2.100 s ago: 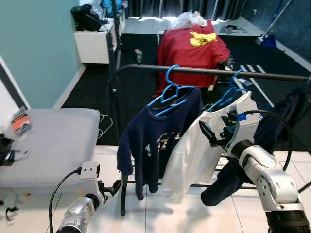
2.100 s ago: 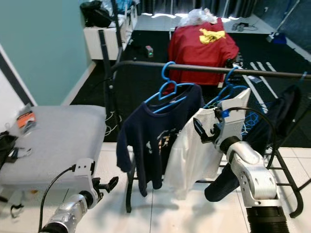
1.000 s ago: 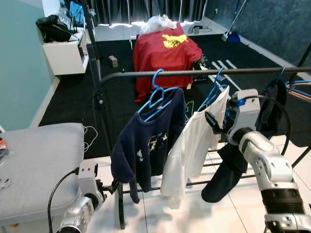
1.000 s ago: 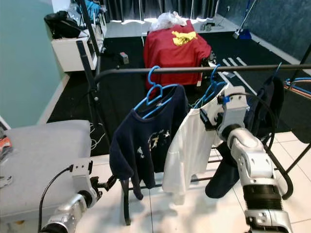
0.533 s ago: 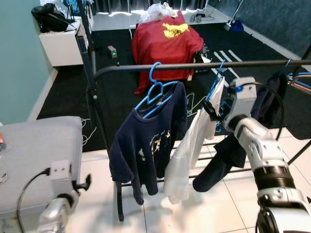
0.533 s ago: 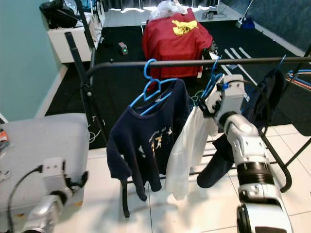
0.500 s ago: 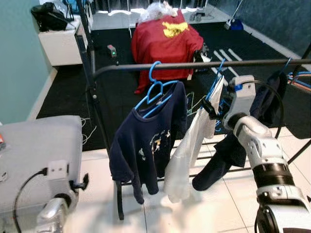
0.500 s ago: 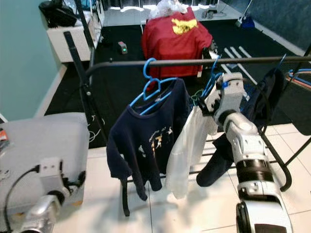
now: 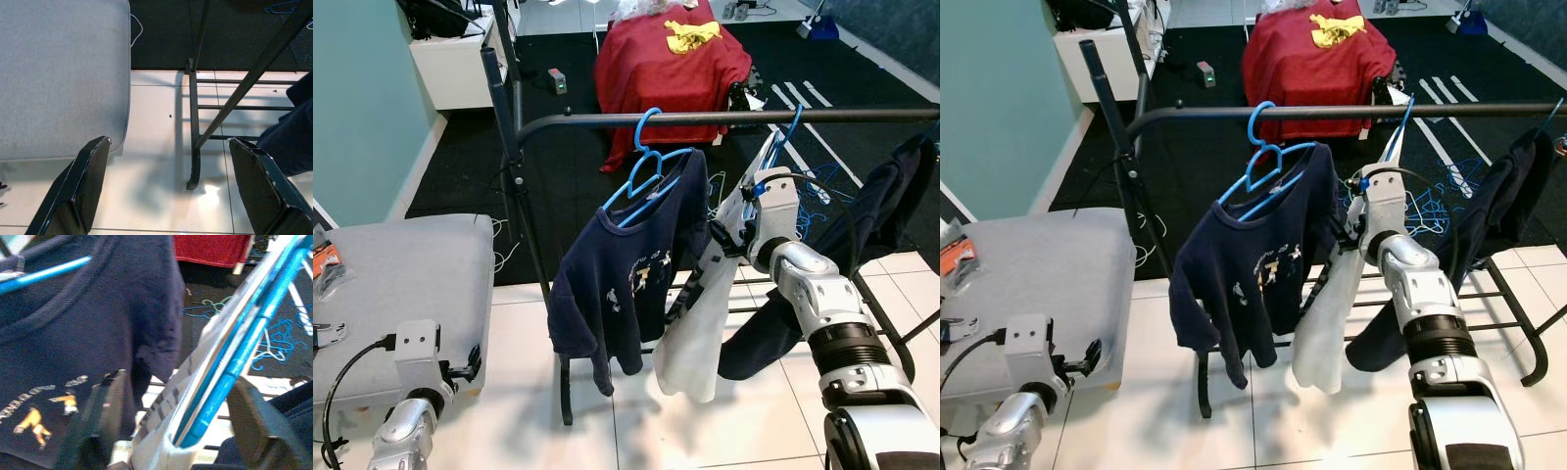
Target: Hang hanger
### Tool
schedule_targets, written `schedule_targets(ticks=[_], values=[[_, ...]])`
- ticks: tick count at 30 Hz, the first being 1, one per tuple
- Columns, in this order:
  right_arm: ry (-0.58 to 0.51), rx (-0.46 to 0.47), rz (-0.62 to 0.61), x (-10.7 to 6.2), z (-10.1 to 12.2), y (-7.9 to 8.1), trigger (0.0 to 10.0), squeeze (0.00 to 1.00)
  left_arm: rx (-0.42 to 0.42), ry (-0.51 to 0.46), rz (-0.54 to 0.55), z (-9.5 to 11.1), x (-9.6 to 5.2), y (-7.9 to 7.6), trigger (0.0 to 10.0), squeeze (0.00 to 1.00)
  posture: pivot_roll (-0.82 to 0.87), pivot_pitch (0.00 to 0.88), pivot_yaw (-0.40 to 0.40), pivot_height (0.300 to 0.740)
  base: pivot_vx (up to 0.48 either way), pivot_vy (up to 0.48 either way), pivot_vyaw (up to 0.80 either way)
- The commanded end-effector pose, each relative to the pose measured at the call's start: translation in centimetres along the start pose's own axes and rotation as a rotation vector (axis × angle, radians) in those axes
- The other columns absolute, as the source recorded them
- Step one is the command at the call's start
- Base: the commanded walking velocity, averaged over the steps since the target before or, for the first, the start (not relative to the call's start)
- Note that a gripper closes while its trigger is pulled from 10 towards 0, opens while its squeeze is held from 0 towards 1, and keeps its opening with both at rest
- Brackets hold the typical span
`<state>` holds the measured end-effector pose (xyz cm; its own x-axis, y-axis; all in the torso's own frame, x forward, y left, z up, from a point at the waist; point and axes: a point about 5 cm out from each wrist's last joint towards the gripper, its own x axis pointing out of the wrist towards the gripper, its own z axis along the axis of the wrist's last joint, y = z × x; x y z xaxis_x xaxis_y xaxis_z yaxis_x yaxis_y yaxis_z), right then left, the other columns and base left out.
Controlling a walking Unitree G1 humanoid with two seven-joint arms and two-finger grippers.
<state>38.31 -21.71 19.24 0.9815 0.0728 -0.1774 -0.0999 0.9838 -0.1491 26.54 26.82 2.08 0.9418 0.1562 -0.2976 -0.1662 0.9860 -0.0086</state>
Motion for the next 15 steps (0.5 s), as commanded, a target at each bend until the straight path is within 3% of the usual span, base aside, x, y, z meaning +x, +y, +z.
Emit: schedule_targets(ticks=[1, 7, 15], values=[[-0.014, -0.007, -0.037, -0.3, 0.1, -0.9, 0.0, 0.00, 0.022, 0.026, 0.008, -0.4, -0.2, 0.4, 10.0, 0.00, 0.05, 0.209, 0.005, 0.740, 0.000, 0.000, 0.00], [-0.080, -0.044, -0.071, -1.1, 1.8, -1.8, 0.0, 0.00, 0.002, 0.039, -0.007, -0.6, 0.0, -0.7, 10.0, 0.00, 0.02, 0.187, 0.000, 0.740, 0.000, 0.000, 0.00], [-0.089, -0.060, -0.052, -2.4, 1.8, -1.5, 0.0, 0.00, -0.022, 0.037, -0.051, -0.3, 0.6, -2.2, 10.0, 0.00, 0.00, 0.158, -0.003, 0.740, 0.000, 0.000, 0.00]])
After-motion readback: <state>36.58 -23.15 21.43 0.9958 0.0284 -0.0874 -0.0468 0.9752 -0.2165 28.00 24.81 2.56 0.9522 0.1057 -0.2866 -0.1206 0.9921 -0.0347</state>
